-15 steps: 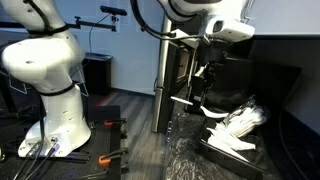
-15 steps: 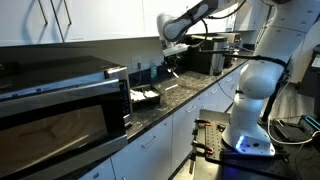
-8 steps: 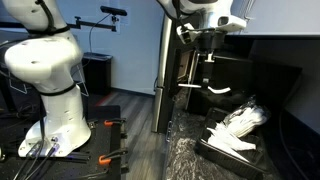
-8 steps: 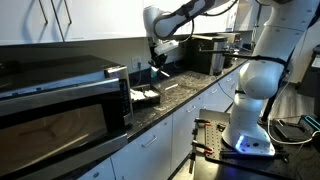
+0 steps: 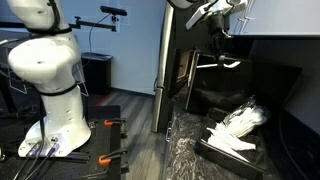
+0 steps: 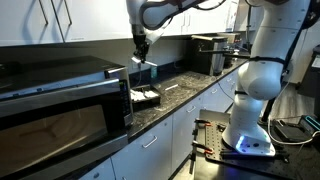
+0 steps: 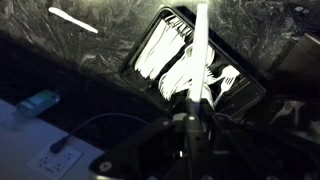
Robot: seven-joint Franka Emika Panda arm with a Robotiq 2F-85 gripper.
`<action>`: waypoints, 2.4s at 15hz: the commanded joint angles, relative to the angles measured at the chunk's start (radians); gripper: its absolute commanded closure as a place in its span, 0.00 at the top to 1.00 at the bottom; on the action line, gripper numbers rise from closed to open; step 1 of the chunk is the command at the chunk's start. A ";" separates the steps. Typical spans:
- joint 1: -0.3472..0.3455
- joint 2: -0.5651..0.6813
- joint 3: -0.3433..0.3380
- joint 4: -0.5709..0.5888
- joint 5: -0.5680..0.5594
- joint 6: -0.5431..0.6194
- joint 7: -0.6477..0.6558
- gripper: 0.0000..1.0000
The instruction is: Pick up the white folk from the countertop and put it on top of the microwave.
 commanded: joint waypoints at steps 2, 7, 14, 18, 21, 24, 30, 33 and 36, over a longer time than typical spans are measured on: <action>0.038 0.036 0.010 0.084 -0.036 0.016 -0.193 0.02; 0.081 0.113 0.026 0.141 -0.002 0.094 -0.367 0.02; 0.092 0.134 0.021 0.145 -0.011 0.124 -0.428 0.09; 0.086 0.090 0.015 0.109 -0.006 0.135 -0.405 0.02; 0.096 0.056 0.024 0.101 -0.022 0.146 -0.358 0.02; 0.106 0.031 0.039 0.114 -0.029 0.144 -0.334 0.02; 0.117 0.060 0.035 0.170 0.120 0.187 -0.464 0.02; 0.114 0.097 0.020 0.192 0.275 0.231 -0.617 0.02; 0.108 0.143 0.015 0.240 0.408 0.213 -0.754 0.02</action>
